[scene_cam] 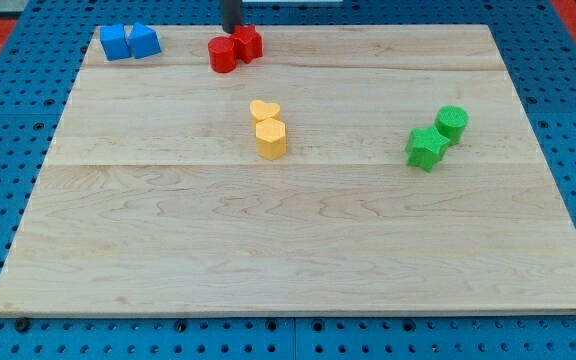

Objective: Move the blue cube diagonally to the red blocks

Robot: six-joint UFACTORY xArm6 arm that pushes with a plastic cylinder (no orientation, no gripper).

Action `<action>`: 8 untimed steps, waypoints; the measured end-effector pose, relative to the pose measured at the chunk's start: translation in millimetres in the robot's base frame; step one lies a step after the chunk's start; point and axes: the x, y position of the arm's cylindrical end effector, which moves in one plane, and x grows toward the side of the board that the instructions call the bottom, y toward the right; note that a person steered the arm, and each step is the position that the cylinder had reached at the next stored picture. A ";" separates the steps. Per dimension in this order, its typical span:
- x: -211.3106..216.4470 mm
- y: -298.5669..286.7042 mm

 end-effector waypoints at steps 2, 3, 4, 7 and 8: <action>-0.1 -24.8; 0.6 -87.3; 0.3 -143.1; 25.0 -186.2; 61.5 -145.4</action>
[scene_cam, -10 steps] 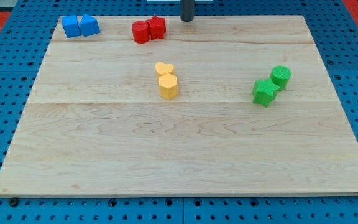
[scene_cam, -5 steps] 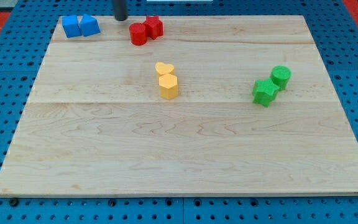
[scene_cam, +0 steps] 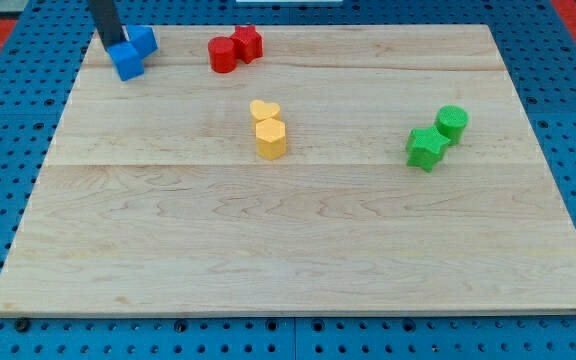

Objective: Move the blue cube diagonally to the red blocks

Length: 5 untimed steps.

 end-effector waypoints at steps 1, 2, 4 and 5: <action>50.2 25.6; 76.9 3.2; 118.4 -10.8; 118.4 -20.9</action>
